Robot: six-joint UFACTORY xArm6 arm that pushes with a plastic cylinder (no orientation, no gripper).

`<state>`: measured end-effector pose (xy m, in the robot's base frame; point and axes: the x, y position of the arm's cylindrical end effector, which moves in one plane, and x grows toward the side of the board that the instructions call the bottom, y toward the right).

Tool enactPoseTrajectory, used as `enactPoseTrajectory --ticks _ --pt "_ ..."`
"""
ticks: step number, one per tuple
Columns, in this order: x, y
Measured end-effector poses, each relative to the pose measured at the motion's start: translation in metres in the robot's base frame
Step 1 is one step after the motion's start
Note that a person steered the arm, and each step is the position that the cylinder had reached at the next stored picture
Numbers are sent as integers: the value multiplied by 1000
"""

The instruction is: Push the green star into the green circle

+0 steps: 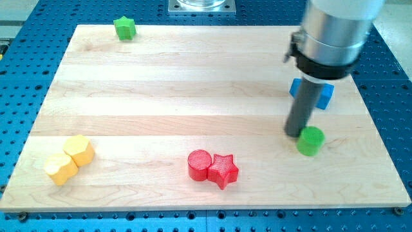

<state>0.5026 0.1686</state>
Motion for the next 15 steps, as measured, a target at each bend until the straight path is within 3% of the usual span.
enactPoseTrajectory --ticks 2,3,7,8,10,11,14,15 --pt "43 48" --pt "16 -19" --pt "-145 -381" --pt "-199 -410" --pt "-310 -391" --pt "-309 -320" --pt "-155 -153" --pt "-153 -154"
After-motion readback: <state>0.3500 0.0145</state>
